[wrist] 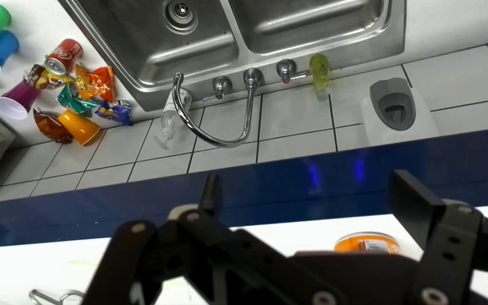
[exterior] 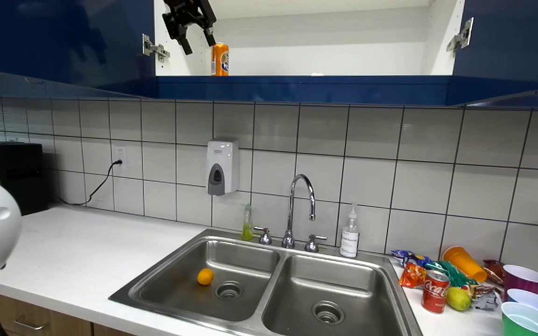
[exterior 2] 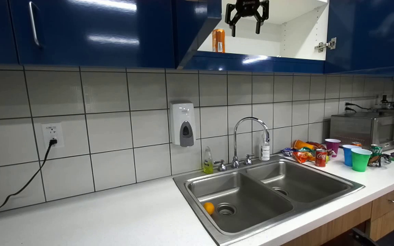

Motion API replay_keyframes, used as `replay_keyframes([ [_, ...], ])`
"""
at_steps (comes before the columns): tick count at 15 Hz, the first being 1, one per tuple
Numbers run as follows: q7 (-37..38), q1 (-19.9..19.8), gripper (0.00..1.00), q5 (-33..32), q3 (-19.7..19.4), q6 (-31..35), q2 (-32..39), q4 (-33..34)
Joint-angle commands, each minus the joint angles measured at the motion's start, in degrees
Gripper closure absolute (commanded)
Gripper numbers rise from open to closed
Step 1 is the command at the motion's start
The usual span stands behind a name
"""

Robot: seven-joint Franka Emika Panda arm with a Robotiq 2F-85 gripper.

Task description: Put the orange can in the sink on the left.

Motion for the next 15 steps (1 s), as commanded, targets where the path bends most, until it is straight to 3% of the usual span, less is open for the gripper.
replay_keyframes([
  [1, 1.1, -0.4, 0.0, -2.4, 0.6, 2.2, 4.6, 5.1],
  [15, 1.1, 1.9, 0.0, -4.5, -0.1, 10.2, 13.8, 12.5],
])
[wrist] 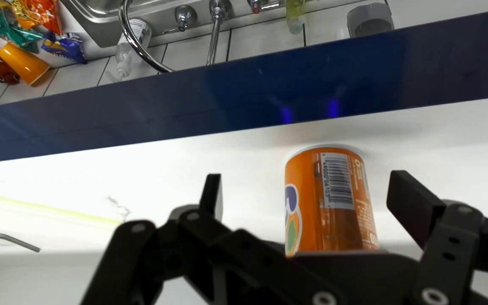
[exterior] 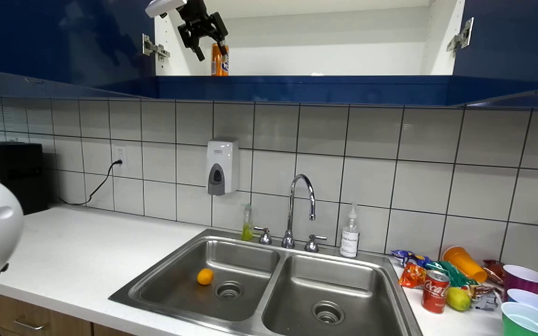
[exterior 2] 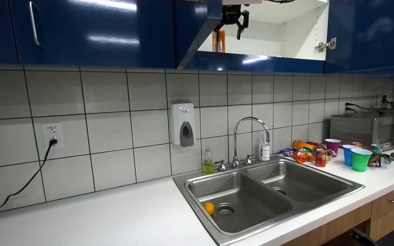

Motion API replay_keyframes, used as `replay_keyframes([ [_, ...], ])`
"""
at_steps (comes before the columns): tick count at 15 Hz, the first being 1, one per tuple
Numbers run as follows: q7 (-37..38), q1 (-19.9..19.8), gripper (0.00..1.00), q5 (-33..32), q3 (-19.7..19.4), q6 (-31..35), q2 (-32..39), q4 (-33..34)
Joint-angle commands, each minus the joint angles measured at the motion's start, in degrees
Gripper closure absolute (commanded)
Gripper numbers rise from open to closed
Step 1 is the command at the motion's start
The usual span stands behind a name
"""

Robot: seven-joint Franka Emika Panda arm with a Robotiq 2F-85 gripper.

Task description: Put the orange can in the sink on the left.

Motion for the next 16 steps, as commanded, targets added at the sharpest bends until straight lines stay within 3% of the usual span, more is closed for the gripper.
replay_keyframes([
  [1, 1.1, 1.1, 0.0, -1.9, -0.1, 0.3, 2.8, 3.8],
  [16, 1.5, 1.3, 0.0, -3.3, 0.2, 0.9, 7.7, 8.7],
])
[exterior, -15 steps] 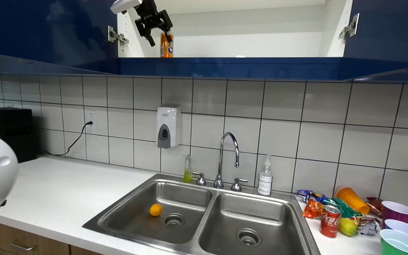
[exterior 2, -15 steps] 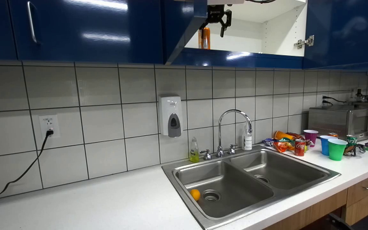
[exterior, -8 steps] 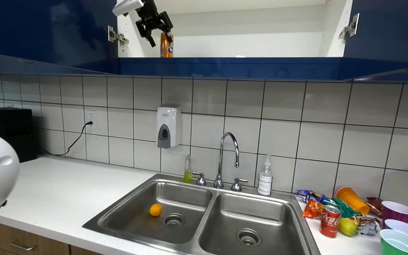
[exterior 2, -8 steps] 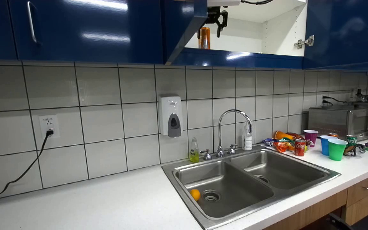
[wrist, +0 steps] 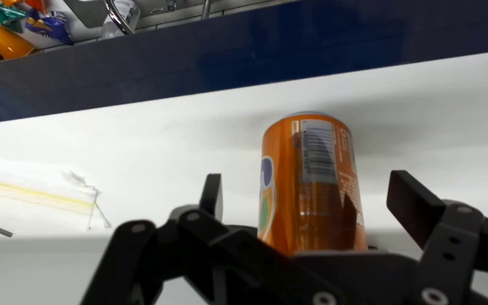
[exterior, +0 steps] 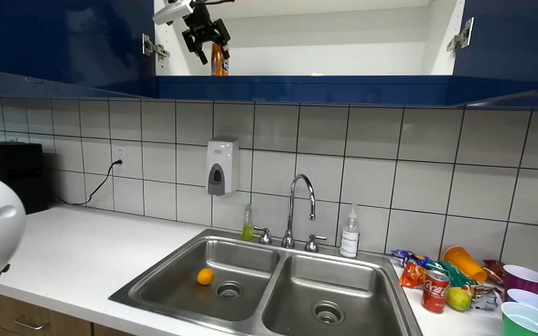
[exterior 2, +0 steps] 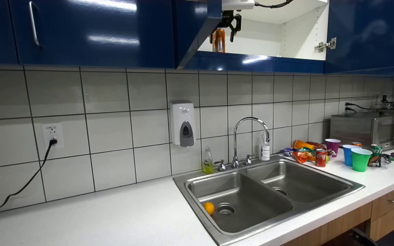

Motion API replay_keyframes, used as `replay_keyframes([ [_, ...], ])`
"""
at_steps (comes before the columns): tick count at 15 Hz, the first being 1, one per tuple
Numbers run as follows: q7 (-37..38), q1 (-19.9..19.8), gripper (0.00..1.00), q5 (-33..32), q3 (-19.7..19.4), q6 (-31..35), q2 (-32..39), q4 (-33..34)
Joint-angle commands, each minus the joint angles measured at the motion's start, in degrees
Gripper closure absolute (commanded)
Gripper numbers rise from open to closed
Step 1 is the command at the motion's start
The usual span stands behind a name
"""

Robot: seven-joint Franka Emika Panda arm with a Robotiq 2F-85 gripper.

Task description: Put the orange can in the sink on the left.

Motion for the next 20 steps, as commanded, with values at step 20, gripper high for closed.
replay_keyframes([
  [20, 2.3, 0.2, 0.0, -1.6, -0.1, 2.6, 4.2, 4.3],
])
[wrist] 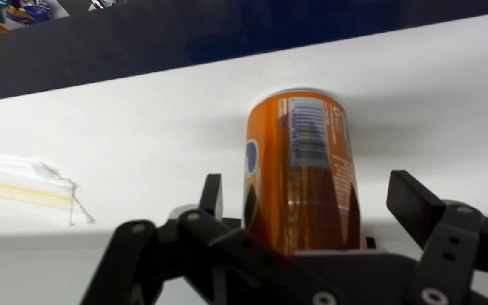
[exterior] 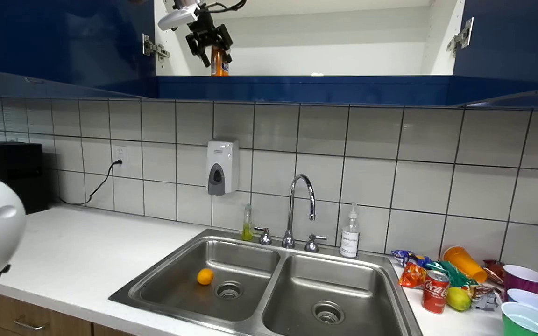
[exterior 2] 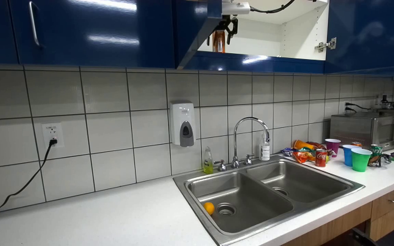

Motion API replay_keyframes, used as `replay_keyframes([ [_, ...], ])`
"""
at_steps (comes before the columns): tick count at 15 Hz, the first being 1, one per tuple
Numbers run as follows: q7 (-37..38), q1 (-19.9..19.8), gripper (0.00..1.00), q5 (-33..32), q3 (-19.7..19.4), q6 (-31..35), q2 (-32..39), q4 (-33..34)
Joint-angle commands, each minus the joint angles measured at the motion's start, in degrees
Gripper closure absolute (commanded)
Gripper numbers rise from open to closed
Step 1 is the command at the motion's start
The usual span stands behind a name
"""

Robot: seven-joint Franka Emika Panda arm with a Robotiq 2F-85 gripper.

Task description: Put the orange can in the sink on the left.

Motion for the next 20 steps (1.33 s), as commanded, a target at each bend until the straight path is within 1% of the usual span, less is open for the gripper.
replay_keyframes([
  [1, 1.8, 0.2, 0.0, -1.5, 0.0, 0.4, 1.2, 1.9],
  [2, 1.8, 0.2, 0.25, -1.5, -0.1, 0.5, 1.3, 2.0],
  [3, 1.7, 0.2, 0.28, -1.5, -0.1, 0.5, 1.4, 2.1],
  [4, 1.7, 0.2, 0.35, -1.4, -0.1, 0.6, 1.5, 2.2],
  [6, 1.9, 0.2, 0.52, -1.5, -0.1, 0.9, 1.6, 2.2],
  [7, 1.9, 0.2, 0.58, -1.5, -0.2, 1.0, 1.7, 2.2],
  [8, 2.0, 0.2, 0.62, -1.4, -0.2, 1.2, 1.7, 2.2],
  [20, 3.0, 0.5, 0.62, -1.8, 0.0, 0.8, 0.6, 2.0],
])
